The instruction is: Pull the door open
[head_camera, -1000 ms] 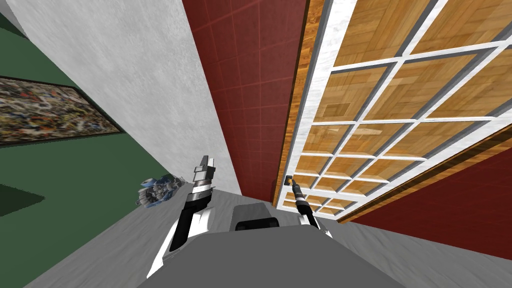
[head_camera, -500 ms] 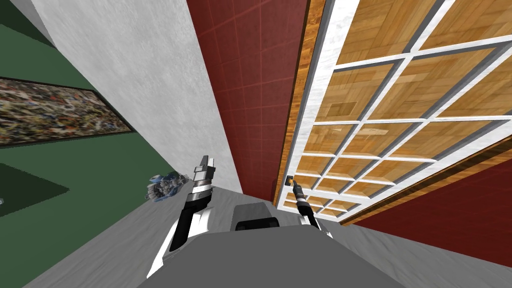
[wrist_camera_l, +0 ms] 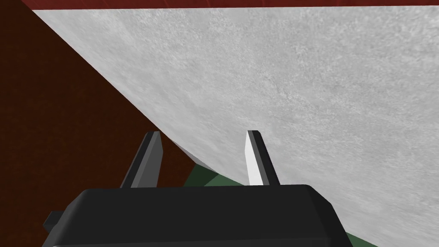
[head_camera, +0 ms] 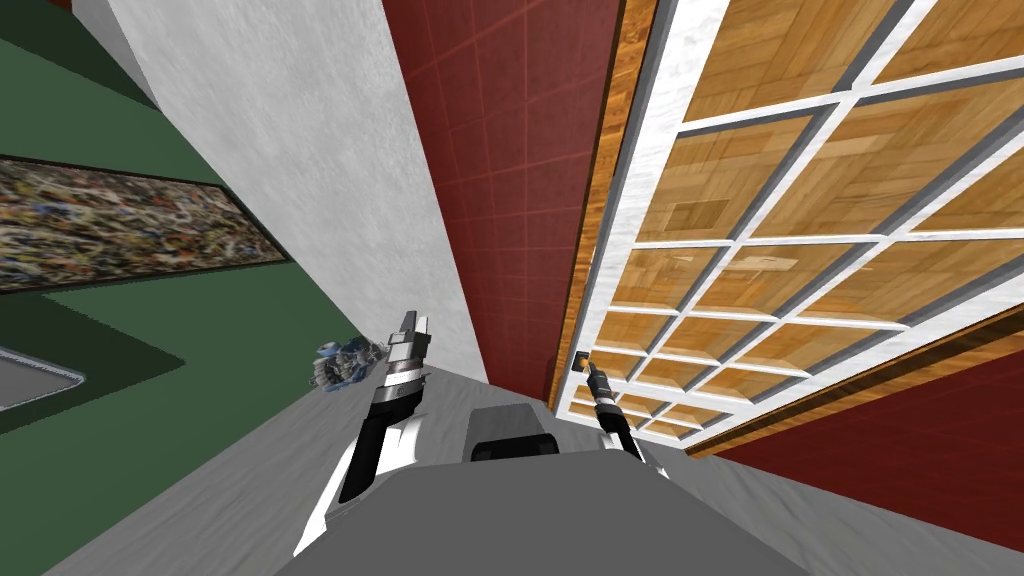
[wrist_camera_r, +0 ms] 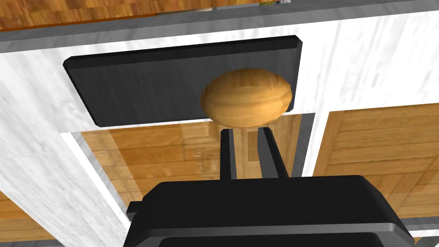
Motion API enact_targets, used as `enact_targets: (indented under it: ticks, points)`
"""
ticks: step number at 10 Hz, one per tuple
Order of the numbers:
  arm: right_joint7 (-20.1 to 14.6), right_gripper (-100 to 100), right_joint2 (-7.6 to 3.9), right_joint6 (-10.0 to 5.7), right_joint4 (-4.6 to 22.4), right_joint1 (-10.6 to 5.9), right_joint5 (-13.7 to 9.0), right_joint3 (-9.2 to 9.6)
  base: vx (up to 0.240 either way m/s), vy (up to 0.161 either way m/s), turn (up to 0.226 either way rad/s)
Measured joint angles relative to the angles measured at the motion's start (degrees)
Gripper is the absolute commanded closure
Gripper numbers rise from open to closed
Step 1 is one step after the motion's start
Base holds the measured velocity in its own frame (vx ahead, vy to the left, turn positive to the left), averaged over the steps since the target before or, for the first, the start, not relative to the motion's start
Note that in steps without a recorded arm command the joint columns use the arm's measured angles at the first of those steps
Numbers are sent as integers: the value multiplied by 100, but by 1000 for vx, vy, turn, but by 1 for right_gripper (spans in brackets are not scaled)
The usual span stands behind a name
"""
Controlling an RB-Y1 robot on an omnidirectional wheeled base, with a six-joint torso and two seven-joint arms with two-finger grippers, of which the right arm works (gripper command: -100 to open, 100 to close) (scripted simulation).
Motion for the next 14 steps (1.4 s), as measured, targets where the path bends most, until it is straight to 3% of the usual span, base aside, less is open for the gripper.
enact_targets:
  ticks: [1,3,4,5,6,8,14]
  points:
    - [-120,100,-1,-28,35,1,-28,13,-36,-9,66]
    - [-437,100,-23,63,-174,154,-159,43,-51,-18,98]
    - [-580,100,-30,45,-86,96,-194,55,-41,-9,68]
    - [-738,100,-26,-67,95,32,-250,66,-40,-9,44]
    - [-835,-100,-13,-16,-33,110,-280,78,-42,-25,-1]
    - [-1090,-100,-50,-12,-79,126,-416,71,-52,1,70]
    - [-1982,-100,54,1,-135,100,-797,254,-50,5,44]
